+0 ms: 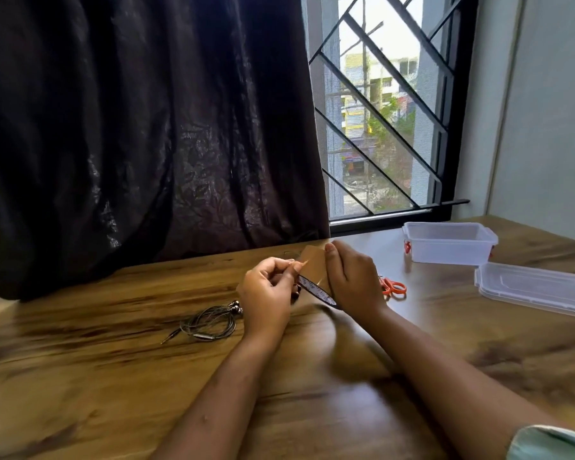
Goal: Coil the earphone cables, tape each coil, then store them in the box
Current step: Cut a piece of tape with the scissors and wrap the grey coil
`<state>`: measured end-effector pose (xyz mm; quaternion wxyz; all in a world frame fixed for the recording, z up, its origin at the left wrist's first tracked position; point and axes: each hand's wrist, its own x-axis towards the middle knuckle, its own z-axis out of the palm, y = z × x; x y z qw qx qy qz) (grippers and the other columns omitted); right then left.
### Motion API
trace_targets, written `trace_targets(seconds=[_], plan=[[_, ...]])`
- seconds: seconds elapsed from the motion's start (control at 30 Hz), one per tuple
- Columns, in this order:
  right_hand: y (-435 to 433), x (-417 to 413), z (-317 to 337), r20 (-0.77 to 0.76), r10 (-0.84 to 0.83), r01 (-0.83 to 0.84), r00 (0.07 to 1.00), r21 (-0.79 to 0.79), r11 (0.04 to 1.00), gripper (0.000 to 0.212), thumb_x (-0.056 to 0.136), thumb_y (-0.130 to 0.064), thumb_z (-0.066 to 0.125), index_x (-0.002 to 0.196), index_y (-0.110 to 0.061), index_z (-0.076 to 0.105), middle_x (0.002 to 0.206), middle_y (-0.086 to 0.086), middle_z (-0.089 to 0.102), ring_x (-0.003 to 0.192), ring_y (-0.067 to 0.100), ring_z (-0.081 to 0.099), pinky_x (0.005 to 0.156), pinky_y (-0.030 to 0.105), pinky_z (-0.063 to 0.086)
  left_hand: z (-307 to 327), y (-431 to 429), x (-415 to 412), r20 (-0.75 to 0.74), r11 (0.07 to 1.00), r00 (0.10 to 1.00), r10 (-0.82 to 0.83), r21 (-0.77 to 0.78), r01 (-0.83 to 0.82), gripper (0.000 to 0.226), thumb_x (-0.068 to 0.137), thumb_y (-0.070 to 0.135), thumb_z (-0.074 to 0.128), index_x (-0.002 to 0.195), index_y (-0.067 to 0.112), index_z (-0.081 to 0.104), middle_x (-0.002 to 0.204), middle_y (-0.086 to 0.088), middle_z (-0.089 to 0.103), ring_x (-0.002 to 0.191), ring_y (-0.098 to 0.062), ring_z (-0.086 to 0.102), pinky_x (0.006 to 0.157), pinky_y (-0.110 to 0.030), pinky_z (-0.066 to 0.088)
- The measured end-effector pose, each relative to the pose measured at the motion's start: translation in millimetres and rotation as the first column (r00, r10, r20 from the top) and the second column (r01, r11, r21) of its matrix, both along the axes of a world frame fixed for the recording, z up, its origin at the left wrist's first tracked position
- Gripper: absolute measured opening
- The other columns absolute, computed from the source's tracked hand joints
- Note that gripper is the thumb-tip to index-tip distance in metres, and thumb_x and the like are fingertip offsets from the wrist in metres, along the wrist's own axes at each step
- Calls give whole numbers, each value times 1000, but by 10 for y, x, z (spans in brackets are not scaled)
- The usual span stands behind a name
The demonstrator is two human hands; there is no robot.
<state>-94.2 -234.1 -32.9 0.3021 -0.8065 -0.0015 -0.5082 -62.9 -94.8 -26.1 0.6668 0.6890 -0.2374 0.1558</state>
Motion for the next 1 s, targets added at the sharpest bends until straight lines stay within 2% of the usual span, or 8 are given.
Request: trace_targets(seconds=[0.13, 0.33, 0.5, 0.67, 0.77, 0.87, 0.93, 1.0], plan=[[44, -22, 2, -18, 46, -46, 999, -6, 999, 28, 97, -31, 35, 71, -28, 45, 52, -12, 46, 53, 0, 54, 42, 11, 32, -15, 2, 32, 3, 999, 999, 35, 37, -35, 10, 84, 15, 68, 74, 15, 67, 70, -2, 71, 67, -25, 68, 65, -46, 57], [77, -14, 10, -39, 82, -82, 996, 16, 997, 28, 96, -35, 34, 73, -27, 48, 54, -12, 47, 48, 2, 51, 43, 11, 32, -25, -16, 83, -59, 999, 998, 30, -18, -31, 14, 84, 21, 65, 71, 22, 62, 74, -4, 70, 73, -26, 68, 68, -50, 57], [123, -18, 16, -37, 152, -149, 988, 69, 986, 31, 96, -36, 35, 73, -22, 51, 56, -11, 49, 51, 5, 53, 44, 12, 34, 32, 14, 102, -172, 995, 984, -42, -99, 25, 19, 88, 12, 62, 72, 22, 63, 81, -2, 73, 84, -28, 70, 75, -54, 56], [152, -3, 3, -47, 197, -191, 979, 107, 976, 39, 96, -36, 35, 76, -10, 57, 61, 1, 55, 56, 15, 54, 47, 20, 36, 109, 76, 121, -221, 995, 974, -52, -99, 31, 25, 90, 13, 59, 67, 24, 61, 84, -11, 72, 82, -38, 67, 71, -58, 56], [191, -1, -6, -52, 214, -207, 975, 118, 971, 36, 96, -34, 36, 76, -12, 56, 61, -2, 54, 56, 13, 54, 47, 19, 36, 135, 111, 122, -234, 994, 970, -64, -101, 41, 26, 91, 12, 57, 67, 23, 61, 82, -12, 71, 78, -34, 65, 72, -58, 55], [235, -7, -12, -41, 273, -260, 961, 192, 946, 32, 95, -32, 38, 75, -15, 55, 60, -2, 53, 54, 8, 51, 48, 18, 36, 174, 135, 106, -228, 993, 972, -66, -112, 41, 24, 92, 12, 55, 70, 20, 58, 77, -7, 68, 72, -35, 66, 66, -50, 58], [278, -14, -19, -35, 330, -311, 943, 255, 916, 33, 95, -31, 39, 76, -10, 56, 63, 4, 54, 55, 7, 49, 49, 20, 36, 209, 170, 112, -245, 987, 965, -92, -149, 56, 21, 95, 11, 52, 74, 13, 53, 74, -8, 64, 58, -24, 64, 50, -35, 56], [319, -18, -31, -42, 365, -337, 930, 297, 894, 33, 96, -29, 39, 78, -8, 56, 64, 2, 54, 56, 5, 49, 50, 18, 36, 231, 203, 120, -244, 985, 965, -97, -162, 58, 20, 95, 10, 51, 75, 11, 51, 72, -7, 62, 51, -18, 61, 42, -27, 50]])
